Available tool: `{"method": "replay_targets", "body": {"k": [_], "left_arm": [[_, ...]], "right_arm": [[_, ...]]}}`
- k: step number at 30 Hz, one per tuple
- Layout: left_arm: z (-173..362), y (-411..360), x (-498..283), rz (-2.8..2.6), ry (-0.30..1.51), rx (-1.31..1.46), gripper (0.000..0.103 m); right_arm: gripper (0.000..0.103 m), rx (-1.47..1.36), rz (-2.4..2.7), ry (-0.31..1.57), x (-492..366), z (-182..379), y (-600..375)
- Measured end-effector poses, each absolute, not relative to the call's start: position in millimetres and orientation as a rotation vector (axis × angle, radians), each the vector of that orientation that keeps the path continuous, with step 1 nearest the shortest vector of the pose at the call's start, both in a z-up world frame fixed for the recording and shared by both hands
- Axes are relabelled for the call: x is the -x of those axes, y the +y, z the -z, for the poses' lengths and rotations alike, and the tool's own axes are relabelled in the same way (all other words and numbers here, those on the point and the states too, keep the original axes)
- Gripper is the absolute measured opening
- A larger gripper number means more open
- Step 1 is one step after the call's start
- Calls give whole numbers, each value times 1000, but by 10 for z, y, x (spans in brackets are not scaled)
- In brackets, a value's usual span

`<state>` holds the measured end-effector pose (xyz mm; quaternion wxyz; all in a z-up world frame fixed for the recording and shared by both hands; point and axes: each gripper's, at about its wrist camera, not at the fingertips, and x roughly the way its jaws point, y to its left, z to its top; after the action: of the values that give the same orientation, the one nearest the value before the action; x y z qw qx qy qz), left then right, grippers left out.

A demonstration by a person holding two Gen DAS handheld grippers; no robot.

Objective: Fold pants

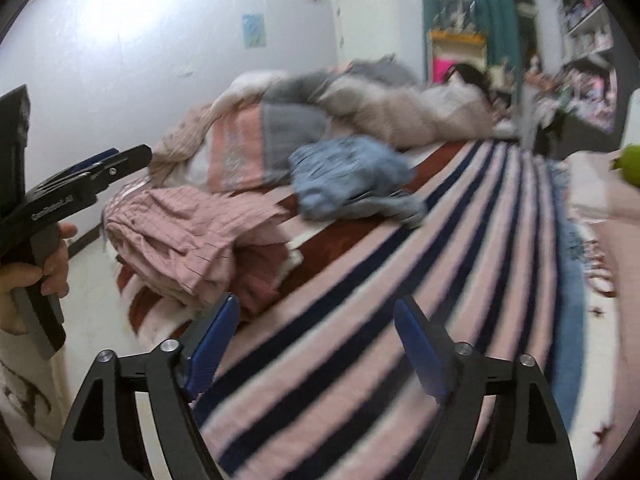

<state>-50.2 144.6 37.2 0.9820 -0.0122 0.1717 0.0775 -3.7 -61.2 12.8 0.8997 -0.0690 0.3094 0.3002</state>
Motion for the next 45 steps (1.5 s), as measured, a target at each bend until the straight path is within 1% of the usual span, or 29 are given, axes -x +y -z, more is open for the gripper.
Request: {"method": "replay_targets", "body": {"k": [1, 2, 3, 4, 8, 11, 18, 45], "left_arm": [[-380, 1373, 519, -158, 332, 22, 93], [-379, 1276, 554, -163, 314, 19, 97], [-374, 1175, 588, -167, 297, 21, 99], [-363, 1102, 623, -165, 284, 25, 101], [-304, 831, 716, -167, 260, 24, 101], [-273, 694, 762, -172, 257, 14, 101], [-226, 524, 828, -172, 274, 0, 101], [-247, 514, 887, -180, 262, -2, 101]], "right_arm": [[89, 145, -600, 605, 125, -169, -754], [93, 143, -575, 560, 233, -213, -915], [101, 136, -557, 523, 318, -243, -1025], [102, 127, -540, 484, 384, -271, -1128], [103, 135, -481, 330, 649, -314, -1425], [103, 165, -459, 288, 746, -326, -1529], [103, 44, -477, 313, 712, -339, -1755], [102, 28, -459, 316, 753, -318, -1771]]}}
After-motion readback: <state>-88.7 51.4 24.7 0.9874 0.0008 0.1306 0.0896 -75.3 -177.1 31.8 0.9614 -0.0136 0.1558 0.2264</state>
